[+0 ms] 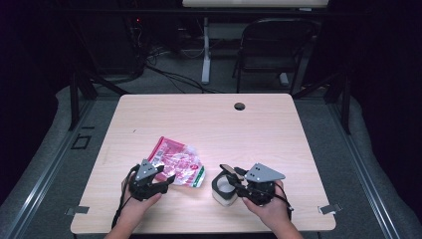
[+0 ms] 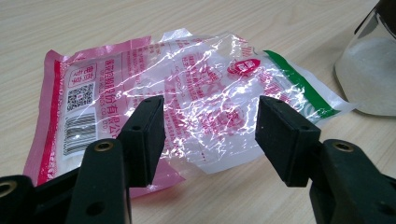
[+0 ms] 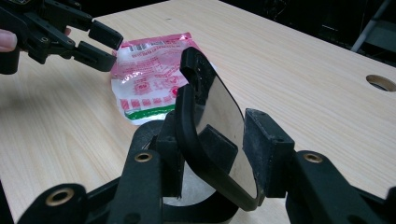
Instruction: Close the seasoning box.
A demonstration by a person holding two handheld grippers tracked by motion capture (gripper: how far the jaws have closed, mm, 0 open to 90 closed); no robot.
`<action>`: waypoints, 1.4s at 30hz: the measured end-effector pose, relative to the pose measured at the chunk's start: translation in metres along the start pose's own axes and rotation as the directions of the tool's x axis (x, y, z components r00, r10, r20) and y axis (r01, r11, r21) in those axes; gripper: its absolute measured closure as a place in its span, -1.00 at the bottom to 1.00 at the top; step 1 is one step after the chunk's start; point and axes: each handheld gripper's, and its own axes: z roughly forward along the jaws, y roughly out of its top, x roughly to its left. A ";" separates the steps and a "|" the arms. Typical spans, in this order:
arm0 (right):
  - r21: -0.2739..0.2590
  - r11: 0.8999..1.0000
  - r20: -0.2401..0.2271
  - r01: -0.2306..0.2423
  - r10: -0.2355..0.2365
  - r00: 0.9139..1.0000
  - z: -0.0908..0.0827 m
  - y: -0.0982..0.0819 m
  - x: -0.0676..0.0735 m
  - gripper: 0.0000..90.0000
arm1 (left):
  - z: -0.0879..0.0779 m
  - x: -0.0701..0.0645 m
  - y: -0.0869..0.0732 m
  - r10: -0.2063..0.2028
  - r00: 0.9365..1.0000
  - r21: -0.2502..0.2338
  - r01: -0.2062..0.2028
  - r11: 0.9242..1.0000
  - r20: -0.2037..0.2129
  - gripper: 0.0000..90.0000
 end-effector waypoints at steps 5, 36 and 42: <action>0.001 1.000 -0.004 0.005 -0.005 1.000 0.001 0.000 0.002 0.28 | 0.000 0.000 0.000 0.000 1.000 0.001 0.000 1.000 -0.001 -0.05; 0.008 1.000 -0.052 0.017 -0.017 0.999 0.004 0.000 0.009 -0.02 | -0.001 0.001 0.000 -0.002 1.000 -0.002 0.002 1.000 -0.006 -0.05; 0.007 1.000 -0.062 0.011 -0.011 0.998 0.005 -0.001 0.009 -0.01 | -0.001 0.001 0.000 -0.001 1.000 0.000 0.001 1.000 -0.006 -0.05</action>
